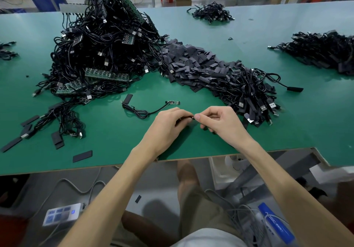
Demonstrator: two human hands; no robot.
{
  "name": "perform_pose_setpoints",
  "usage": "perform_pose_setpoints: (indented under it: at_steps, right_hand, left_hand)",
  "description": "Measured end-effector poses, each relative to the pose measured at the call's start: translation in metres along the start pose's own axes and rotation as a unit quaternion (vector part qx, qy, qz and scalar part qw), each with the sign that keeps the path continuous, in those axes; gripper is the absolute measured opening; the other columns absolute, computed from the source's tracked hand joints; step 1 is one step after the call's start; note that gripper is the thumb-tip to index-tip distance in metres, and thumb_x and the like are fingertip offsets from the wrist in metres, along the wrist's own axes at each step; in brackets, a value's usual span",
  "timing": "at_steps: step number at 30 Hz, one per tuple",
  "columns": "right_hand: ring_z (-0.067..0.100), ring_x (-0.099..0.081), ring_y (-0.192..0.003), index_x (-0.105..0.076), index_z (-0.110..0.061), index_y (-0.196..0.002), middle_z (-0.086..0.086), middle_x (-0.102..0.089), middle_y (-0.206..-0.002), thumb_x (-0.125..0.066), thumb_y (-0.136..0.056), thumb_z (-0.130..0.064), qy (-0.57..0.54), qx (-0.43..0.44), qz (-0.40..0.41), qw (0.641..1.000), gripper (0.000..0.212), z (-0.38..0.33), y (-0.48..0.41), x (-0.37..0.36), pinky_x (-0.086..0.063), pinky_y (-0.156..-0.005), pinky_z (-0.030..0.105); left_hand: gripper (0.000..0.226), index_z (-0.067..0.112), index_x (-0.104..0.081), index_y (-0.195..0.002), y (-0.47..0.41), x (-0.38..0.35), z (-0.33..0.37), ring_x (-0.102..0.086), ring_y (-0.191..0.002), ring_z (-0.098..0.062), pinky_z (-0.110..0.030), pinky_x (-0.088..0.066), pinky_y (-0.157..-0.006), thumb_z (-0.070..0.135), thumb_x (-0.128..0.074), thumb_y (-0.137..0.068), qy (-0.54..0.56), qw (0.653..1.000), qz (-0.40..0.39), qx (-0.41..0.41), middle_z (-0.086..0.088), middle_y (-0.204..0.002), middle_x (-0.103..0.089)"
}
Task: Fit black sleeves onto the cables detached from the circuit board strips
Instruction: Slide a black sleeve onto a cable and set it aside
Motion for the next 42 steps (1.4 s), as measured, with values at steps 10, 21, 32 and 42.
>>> perform_pose_setpoints:
  at_steps: [10, 21, 32, 42]
  right_hand:
    - [0.008, -0.056, -0.057, -0.078, -0.011, -0.091, 0.006, -0.074, -0.072, -0.078, -0.091, -0.024, -0.016, 0.002, -0.019, 1.000, 0.014, -0.0011, 0.0017, -0.0012, -0.046, -0.056, 0.016]
    - [0.013, -0.060, -0.065, -0.076, -0.011, -0.098, 0.005, -0.076, -0.079, -0.082, -0.085, -0.016, -0.012, 0.022, -0.038, 0.999, 0.015, -0.0024, 0.0020, -0.0027, -0.054, -0.063, 0.025]
    - [0.008, -0.059, -0.058, -0.077, -0.020, -0.092, -0.002, -0.076, -0.078, -0.087, -0.081, -0.019, 0.033, 0.044, -0.033, 0.998, 0.015, -0.0012, 0.0017, -0.0041, -0.052, -0.061, 0.023]
    - [0.011, -0.065, -0.064, -0.078, -0.015, -0.094, 0.001, -0.078, -0.080, -0.086, -0.081, -0.014, 0.017, 0.039, -0.036, 0.998, 0.016, -0.0012, 0.0025, -0.0044, -0.053, -0.061, 0.022]
  left_hand:
    - [0.002, 0.019, -0.072, -0.092, 0.0027, 0.0019, -0.0044, -0.061, -0.072, -0.001, -0.016, -0.046, -0.068, 0.018, -0.073, -0.093, 0.039, 0.999, 0.016, 0.025, 0.020, -0.075, -0.062]
    - [0.007, 0.019, -0.073, -0.087, 0.0029, 0.0013, -0.0108, -0.062, -0.062, -0.005, -0.011, -0.045, -0.063, 0.013, -0.076, -0.089, 0.108, 0.991, 0.010, 0.076, 0.017, -0.073, -0.068]
    - [0.011, 0.021, -0.073, -0.084, 0.0032, 0.0028, -0.0099, -0.063, -0.064, -0.008, -0.023, -0.051, -0.064, 0.011, -0.077, -0.087, 0.095, 0.993, 0.027, 0.066, 0.009, -0.071, -0.069]
    - [0.007, 0.017, -0.076, -0.086, 0.0038, 0.0024, -0.0048, -0.061, -0.065, -0.005, -0.014, -0.045, -0.064, 0.010, -0.077, -0.087, 0.077, 0.996, 0.011, 0.046, 0.010, -0.071, -0.067]
Point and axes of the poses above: each hand's wrist, its own y-axis away from the middle knuckle, its own x-axis out of the back of the hand, z = x × y, the point moved 6 cm from there along -y, towards the middle knuckle
